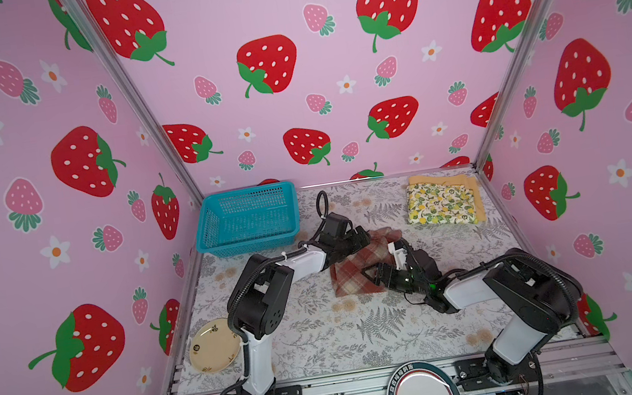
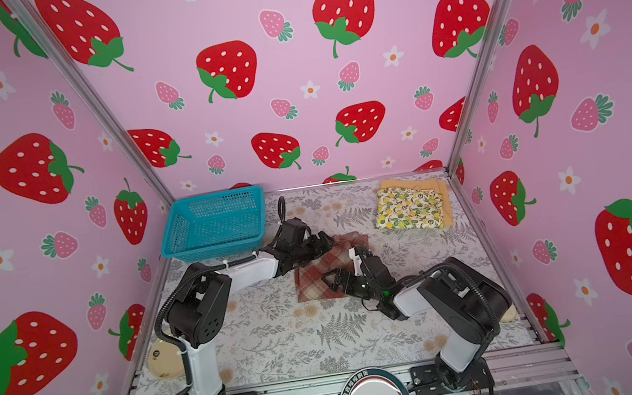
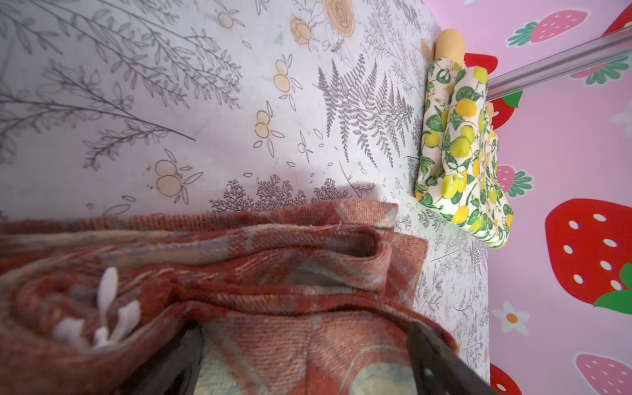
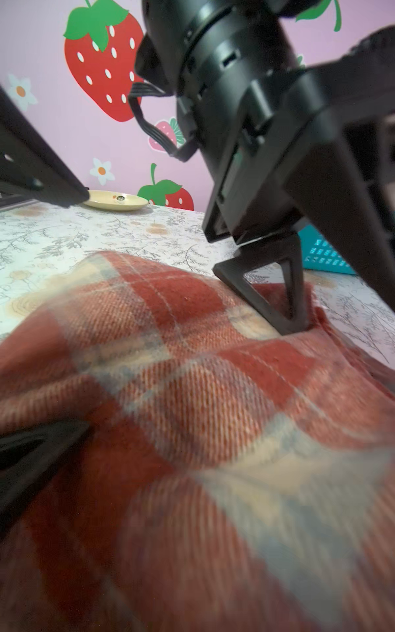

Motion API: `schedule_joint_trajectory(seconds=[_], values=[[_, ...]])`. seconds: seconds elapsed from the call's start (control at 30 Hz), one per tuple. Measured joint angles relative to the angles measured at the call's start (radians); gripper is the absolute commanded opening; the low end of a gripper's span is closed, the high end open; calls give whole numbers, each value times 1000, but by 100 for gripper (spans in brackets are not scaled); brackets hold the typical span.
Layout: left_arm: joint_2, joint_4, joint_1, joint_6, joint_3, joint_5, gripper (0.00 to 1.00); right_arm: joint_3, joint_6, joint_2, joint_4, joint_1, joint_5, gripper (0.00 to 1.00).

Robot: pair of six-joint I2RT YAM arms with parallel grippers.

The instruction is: Fold and stack the skirts

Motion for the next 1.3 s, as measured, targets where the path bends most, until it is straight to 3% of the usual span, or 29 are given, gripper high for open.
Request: schedule_joint_trajectory(seconds=[0.17,0.33,0.5,0.7,0.93,1.3], values=[[-109,-79,6,13,-22,38,97,186,-126,-112,-281,-10,24,100],[-327,-51,30,-9,-124,74,100,339,-250,-210,-392,-37,-60,100],[-439,-16,49,-49,-270,121,99,425,-299,-185,-439,-117,-151,100],[-463,15,65,-105,-406,152,99,435,-307,-122,-487,-227,-214,100],[-463,102,90,-162,-449,170,99,454,-308,-105,-499,-243,-278,100],[-489,225,34,-205,-548,187,99,553,-288,171,-473,-264,-378,100]])
